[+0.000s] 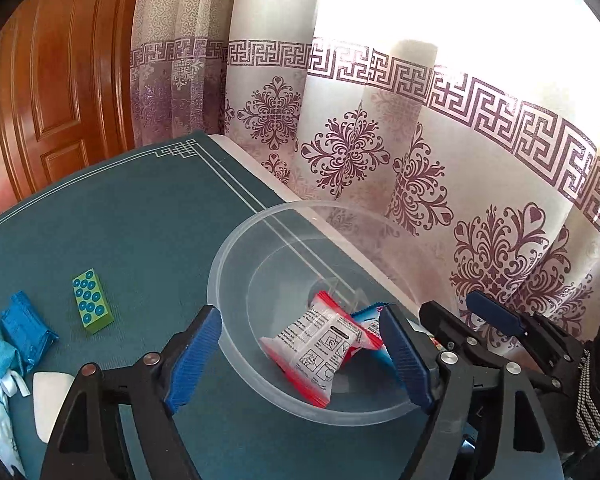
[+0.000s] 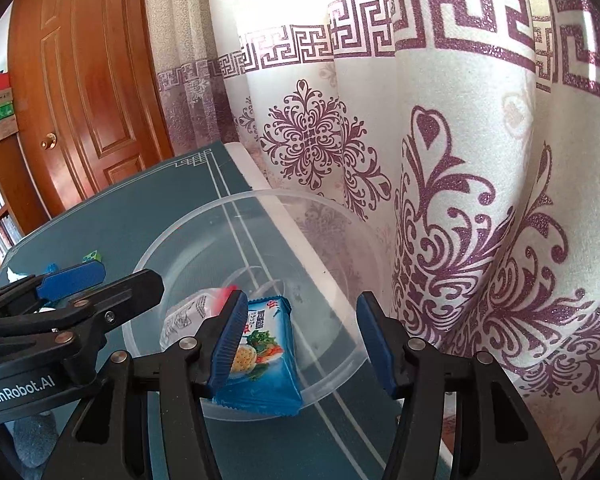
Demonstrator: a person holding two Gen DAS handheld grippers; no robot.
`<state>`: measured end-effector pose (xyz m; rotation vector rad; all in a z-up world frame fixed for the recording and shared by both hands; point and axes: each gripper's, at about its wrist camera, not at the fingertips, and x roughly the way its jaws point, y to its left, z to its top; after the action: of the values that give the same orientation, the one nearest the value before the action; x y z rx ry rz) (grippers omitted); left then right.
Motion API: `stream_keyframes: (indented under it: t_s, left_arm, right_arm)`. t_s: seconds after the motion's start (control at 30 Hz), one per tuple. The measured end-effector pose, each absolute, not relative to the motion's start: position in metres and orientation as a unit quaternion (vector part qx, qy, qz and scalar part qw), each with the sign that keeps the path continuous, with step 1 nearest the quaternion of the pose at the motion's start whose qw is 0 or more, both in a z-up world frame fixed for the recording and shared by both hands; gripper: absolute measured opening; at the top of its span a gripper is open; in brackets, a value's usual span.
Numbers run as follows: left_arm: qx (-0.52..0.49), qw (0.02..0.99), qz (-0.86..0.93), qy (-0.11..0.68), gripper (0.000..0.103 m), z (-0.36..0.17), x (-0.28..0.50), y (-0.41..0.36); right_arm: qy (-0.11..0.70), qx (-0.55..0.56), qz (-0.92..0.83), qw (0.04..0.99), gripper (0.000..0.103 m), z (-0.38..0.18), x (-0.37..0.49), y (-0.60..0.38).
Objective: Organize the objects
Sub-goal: 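Carry both packets to the clear bowl and lower them inside, then open both tools to release the packets into the bowl, then move both tools back toward the remaining items on the table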
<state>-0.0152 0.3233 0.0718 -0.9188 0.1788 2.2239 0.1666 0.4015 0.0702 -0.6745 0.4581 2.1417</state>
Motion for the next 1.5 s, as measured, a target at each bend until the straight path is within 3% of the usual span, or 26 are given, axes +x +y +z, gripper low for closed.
stream_keyframes:
  t_s: [0.57,0.93,1.5]
  left_arm:
    - [-0.317,0.282,0.902,0.085,0.099,0.087,-0.005,0.276]
    - [-0.314,0.241,0.914,0.086,0.102,0.089,0.002,0.243]
    - [-0.321,0.17,0.93,0.057,0.102,0.086,-0.004,0.16]
  right_arm:
    - [0.182,-0.26,0.867,0.385,0.06,0.076,0.158,0.376]
    - [0.183,-0.268,0.875,0.361,0.065,0.069,0.149,0.353]
    - [0.177,-0.275,0.894,0.307,0.065,0.069,0.119,0.313]
